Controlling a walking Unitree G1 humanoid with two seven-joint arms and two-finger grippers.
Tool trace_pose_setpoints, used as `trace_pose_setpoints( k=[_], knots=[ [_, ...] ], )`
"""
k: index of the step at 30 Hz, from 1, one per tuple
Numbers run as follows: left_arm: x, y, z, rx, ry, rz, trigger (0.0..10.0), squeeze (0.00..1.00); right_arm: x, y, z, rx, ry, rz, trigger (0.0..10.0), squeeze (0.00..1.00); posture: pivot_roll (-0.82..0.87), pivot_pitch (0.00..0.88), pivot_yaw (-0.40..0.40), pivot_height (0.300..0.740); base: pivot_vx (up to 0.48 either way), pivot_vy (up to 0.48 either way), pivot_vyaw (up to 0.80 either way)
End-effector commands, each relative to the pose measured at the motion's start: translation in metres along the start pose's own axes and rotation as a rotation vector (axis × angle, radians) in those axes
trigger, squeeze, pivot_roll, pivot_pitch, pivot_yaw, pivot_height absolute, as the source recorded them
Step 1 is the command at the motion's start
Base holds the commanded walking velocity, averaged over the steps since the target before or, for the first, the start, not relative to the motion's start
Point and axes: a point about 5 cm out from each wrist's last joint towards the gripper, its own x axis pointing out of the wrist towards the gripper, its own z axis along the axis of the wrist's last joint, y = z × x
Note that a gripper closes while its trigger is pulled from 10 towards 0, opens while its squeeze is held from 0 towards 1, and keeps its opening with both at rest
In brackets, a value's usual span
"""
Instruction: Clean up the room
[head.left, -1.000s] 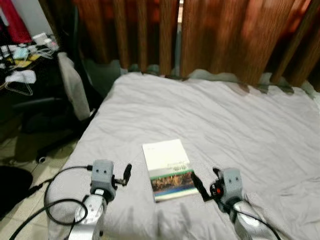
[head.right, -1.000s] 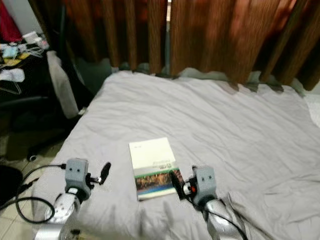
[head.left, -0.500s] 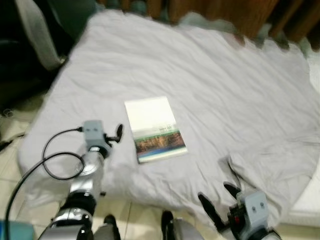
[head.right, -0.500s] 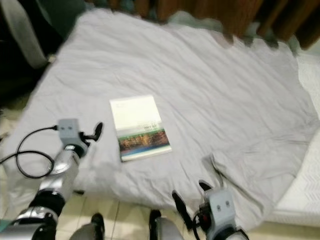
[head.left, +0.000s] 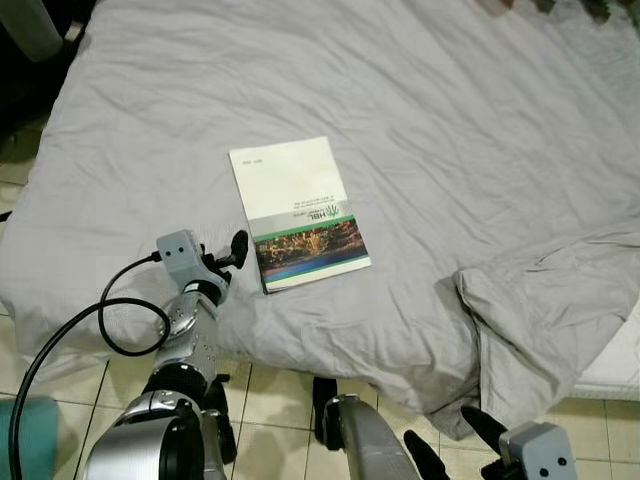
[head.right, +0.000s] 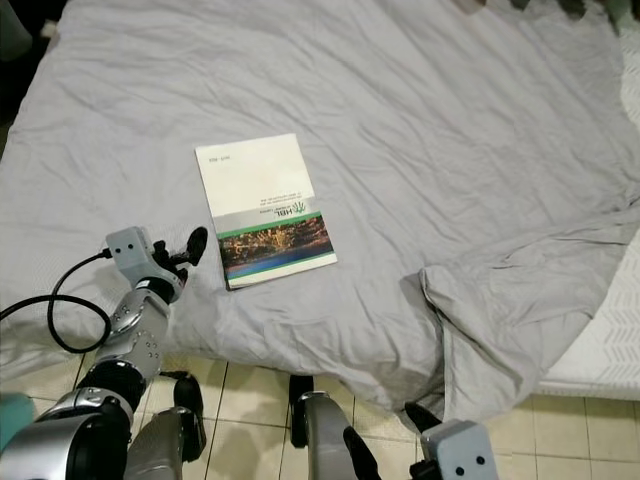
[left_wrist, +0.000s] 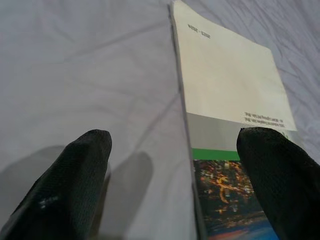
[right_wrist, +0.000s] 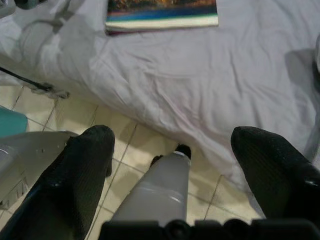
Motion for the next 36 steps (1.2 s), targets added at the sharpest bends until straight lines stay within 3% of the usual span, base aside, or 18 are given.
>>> trace_pose_setpoints(
  k=[1, 2, 5, 13, 18, 24, 29, 32, 36],
  knots=[
    [-0.006, -0.009, -0.024, -0.05, 0.084, -0.023, 10.0, 0.0, -0.012, 0.003, -0.005, 0.021, 0.057, -0.021, 10.0, 0.0, -0.41, 0.65, -0.167, 0.74, 0.0, 0.0, 0.0],
    [-0.006, -0.009, -0.024, -0.05, 0.084, -0.023, 10.0, 0.0, -0.012, 0.003, -0.005, 0.021, 0.057, -0.021, 10.0, 0.0, -0.41, 0.65, -0.167, 0.74, 0.0, 0.0, 0.0],
    [-0.011, -0.028, -0.045, -0.127, 0.18, -0.087, 10.0, 0.0, -0.017, 0.013, -0.009, 0.051, 0.083, -0.017, 10.0, 0.0, -0.38, 0.657, -0.146, 0.74, 0.0, 0.0, 0.0],
    [-0.015, -0.053, -0.065, -0.233, 0.282, -0.161, 10.0, 0.0, -0.018, 0.018, -0.01, 0.066, 0.094, -0.018, 10.0, 0.0, -0.37, 0.66, -0.135, 0.74, 0.0, 0.0, 0.0],
    [-0.017, -0.055, -0.071, -0.175, 0.326, -0.137, 10.0, 0.0, -0.02, 0.019, -0.011, 0.07, 0.105, -0.026, 10.0, 0.0, -0.38, 0.663, -0.135, 0.74, 0.0, 0.0, 0.0],
    [-0.018, -0.046, -0.072, -0.099, 0.333, -0.08, 10.0, 0.0, -0.025, 0.021, -0.015, 0.076, 0.128, -0.032, 10.0, 0.0, -0.38, 0.667, -0.13, 0.74, 0.0, 0.0, 0.0],
    [-0.018, -0.05, -0.074, -0.104, 0.343, -0.098, 10.0, 0.0, -0.025, 0.021, -0.015, 0.078, 0.131, -0.034, 10.0, 0.0, -0.38, 0.667, -0.13, 0.74, 0.0, 0.0, 0.0],
    [-0.02, -0.057, -0.078, -0.146, 0.374, -0.111, 10.0, 0.0, -0.026, 0.022, -0.016, 0.078, 0.138, -0.036, 10.0, 0.0, -0.39, 0.665, -0.131, 0.74, 0.0, 0.0, 0.0],
    [-0.022, -0.054, -0.083, -0.193, 0.405, -0.082, 10.0, 0.0, -0.028, 0.022, -0.016, 0.077, 0.146, -0.038, 10.0, 0.0, -0.4, 0.662, -0.134, 0.74, 0.0, 0.0, 0.0]
  ],
)
